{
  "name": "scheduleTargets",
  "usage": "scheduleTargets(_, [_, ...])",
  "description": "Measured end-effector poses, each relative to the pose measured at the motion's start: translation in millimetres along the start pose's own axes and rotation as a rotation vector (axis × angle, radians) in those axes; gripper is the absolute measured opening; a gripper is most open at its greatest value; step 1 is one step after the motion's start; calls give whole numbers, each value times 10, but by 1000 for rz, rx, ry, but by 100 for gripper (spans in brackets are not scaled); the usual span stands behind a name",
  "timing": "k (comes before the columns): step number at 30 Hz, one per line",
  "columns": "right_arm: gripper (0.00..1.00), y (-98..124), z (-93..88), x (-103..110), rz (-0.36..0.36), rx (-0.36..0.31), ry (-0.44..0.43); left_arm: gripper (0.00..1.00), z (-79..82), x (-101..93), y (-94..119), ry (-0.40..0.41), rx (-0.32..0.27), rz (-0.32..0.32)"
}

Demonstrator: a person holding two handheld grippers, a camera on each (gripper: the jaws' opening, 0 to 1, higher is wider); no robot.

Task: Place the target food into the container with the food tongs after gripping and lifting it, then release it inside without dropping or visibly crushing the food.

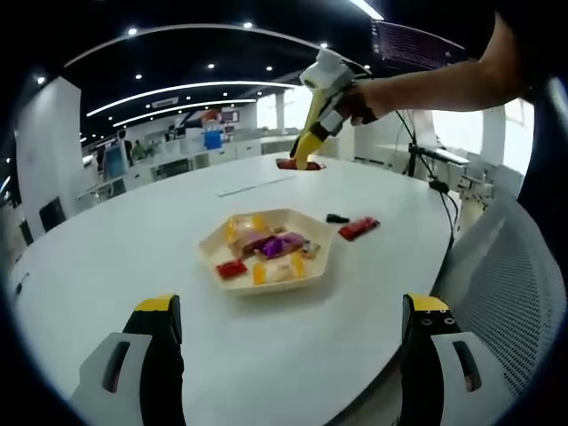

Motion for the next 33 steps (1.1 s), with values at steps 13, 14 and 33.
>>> scheduleTargets(13, [24, -157, 502, 357, 55, -2, 106, 99, 2, -5, -8, 1, -2, -9])
scheduleTargets(14, [24, -167, 556, 408, 60, -1, 117, 99, 4, -3, -5, 2, -2, -7])
scheduleTargets(33, [24, -281, 875, 689, 85, 31, 218, 99, 13, 21, 9, 14, -15, 8])
Point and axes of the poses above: the point that each gripper's makers call its tool centre point, and the gripper's own axes: y roughly backward along the fingers, x roughly to its left, z roughly out of its top, the point moved 6 cm from there along y, roughly backward along the fingers, and after that the axes turned 15 degrees about x, right-handed, at the moved point
